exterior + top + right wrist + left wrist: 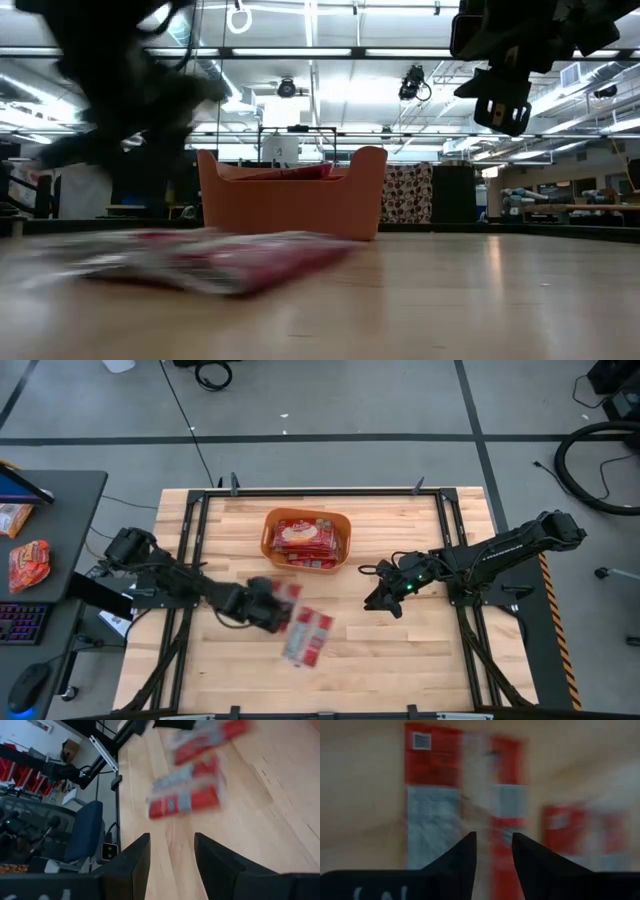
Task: Sort popcorn bags into baskets
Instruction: Put the red popcorn bag into the orange bin
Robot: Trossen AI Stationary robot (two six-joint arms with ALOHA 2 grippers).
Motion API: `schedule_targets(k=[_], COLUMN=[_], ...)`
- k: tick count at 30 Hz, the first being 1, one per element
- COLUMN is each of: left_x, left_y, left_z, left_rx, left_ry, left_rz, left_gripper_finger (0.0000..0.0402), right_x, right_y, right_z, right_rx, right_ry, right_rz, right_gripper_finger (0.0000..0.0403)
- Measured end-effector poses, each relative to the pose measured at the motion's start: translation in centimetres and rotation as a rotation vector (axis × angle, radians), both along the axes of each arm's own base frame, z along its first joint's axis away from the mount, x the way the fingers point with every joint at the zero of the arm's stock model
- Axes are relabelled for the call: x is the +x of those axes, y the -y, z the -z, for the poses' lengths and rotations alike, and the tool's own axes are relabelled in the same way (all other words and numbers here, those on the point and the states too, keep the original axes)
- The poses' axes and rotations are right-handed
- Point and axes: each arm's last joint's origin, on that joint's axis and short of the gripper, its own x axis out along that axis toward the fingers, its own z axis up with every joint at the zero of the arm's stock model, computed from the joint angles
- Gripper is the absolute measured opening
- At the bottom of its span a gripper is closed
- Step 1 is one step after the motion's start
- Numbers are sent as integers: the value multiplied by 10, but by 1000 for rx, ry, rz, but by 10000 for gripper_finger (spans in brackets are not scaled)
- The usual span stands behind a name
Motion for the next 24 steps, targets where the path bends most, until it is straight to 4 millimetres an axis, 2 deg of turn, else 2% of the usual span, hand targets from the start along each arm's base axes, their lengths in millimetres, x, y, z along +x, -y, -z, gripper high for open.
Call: schedule_targets(k=[2, 7, 9, 12, 15, 24], left_x=[17, 36, 38, 39, 45, 47], left_y=[-4, -14, -16, -16, -7, 27], left_z=[-17, -38, -42, -42, -36, -2], left_rx=[59, 64, 69, 62, 90, 304], left_ry=[101, 57, 55, 51, 50, -62], left_rz=[20, 273, 301, 324, 470, 864], left_gripper_finger=[128, 128, 128, 128, 140, 219], right_x=[0, 0, 0, 0, 0, 0], right_y=[0, -3, -5, -7, -7, -6], right_z=[-1, 0, 1, 1, 1, 2], right_rx=[-9, -79, -122, -149, -157, -117], right_ry=[11, 35, 47, 57, 56, 29], right_rz=[-6, -56, -85, -100, -80, -32], right_gripper_finger=[158, 158, 158, 158, 158, 158])
